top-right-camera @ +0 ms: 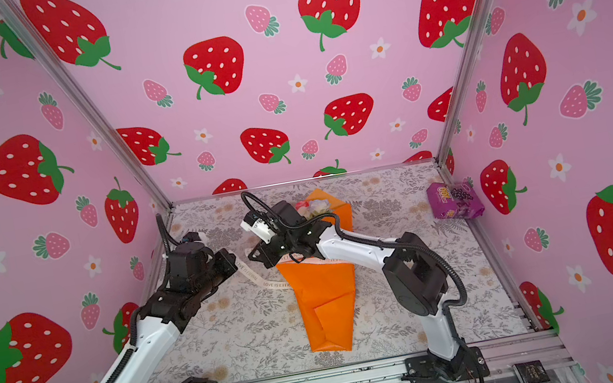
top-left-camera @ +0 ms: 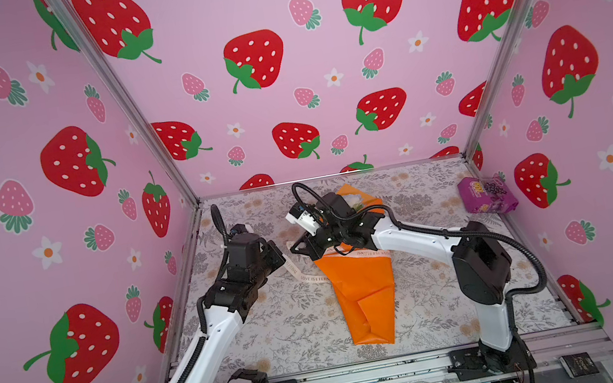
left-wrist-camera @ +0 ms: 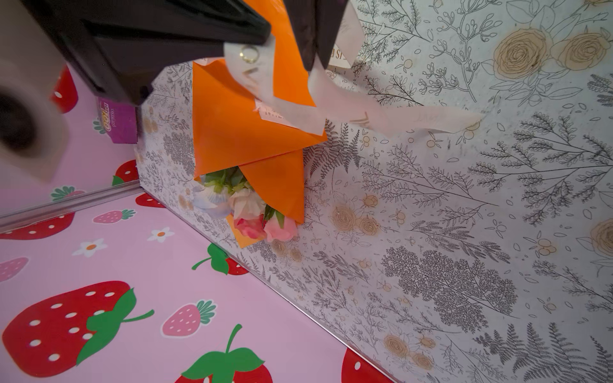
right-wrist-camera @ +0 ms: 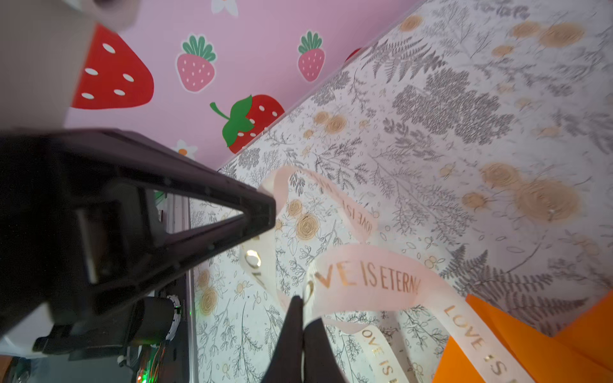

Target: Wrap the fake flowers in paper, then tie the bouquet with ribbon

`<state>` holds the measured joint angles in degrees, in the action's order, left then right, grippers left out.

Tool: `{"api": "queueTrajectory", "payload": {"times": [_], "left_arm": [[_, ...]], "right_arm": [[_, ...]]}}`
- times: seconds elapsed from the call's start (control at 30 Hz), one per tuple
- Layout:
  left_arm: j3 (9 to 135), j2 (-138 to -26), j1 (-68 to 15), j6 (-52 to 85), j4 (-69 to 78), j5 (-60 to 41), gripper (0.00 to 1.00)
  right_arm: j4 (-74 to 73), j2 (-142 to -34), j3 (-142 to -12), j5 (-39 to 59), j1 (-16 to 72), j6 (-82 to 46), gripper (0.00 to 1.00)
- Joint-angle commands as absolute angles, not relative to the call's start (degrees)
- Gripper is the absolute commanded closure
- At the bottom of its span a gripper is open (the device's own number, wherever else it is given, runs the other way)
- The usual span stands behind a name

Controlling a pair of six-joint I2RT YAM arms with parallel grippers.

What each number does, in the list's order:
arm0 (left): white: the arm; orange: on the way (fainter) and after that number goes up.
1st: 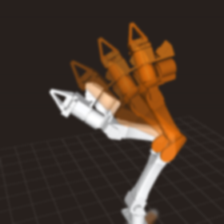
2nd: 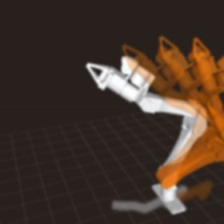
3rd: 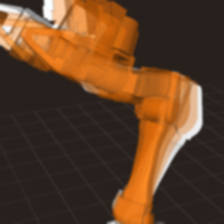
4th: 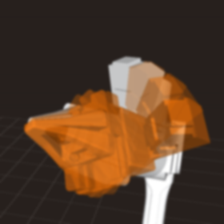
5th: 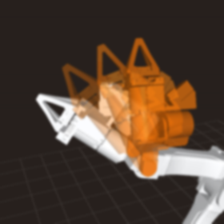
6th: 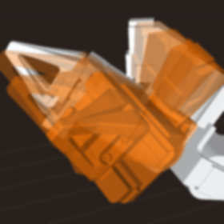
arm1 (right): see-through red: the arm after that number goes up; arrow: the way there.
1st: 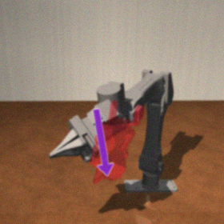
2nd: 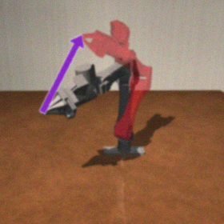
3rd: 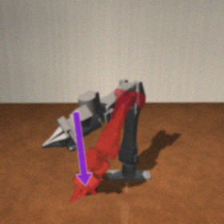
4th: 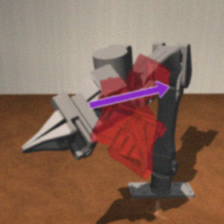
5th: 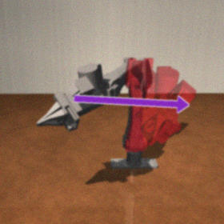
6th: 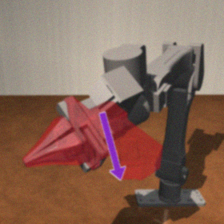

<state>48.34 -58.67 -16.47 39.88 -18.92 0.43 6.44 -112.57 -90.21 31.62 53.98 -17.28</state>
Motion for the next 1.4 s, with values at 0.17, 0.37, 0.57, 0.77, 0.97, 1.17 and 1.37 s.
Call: {"api": "queueTrajectory", "payload": {"times": [0.17, 0.37, 0.57, 0.77, 0.97, 1.17, 1.37], "left_arm": [[50.25, -59.96, -17.04, 35.04, -14.77, -4.04, 1.0], [59.04, -67.84, -18.55, 25.43, -19.79, -10.9, 1.0], [70.52, -77.9, -23.52, 13.13, -27.34, -19.37, 0.99], [80.49, -86.36, -29.43, 4.39, -32.83, -28.44, 0.99], [81.65, -87.01, -30.52, 2.07, -32.82, -30.15, 0.98], [81.19, -87.4, -30.5, 2.33, -32.9, -30.92, 0.97], [80.08, -86.98, -30.49, 3.36, -31.44, -30.63, 0.97]], "right_arm": [[11.63, -106.93, -86.58, 26.32, 53.42, -11.68, 0.62], [-0.67, -91.1, -69.37, 19.81, 47.44, -16.09, 0.55], [-10.13, -78.03, -52.51, 10.62, 40.08, -21.16, 0.57], [-30.77, -72.22, -36.59, 15.54, 38.62, -12.89, 0.63], [-40.1, -81.03, -37.66, 22.41, 38.58, -2.41, 0.53], [-43.97, -91.04, -43.76, 27.53, 39.58, -1.47, 0.49], [-47.75, -97.19, -46.06, 25.5, 39.73, -5.65, 0.69]]}}
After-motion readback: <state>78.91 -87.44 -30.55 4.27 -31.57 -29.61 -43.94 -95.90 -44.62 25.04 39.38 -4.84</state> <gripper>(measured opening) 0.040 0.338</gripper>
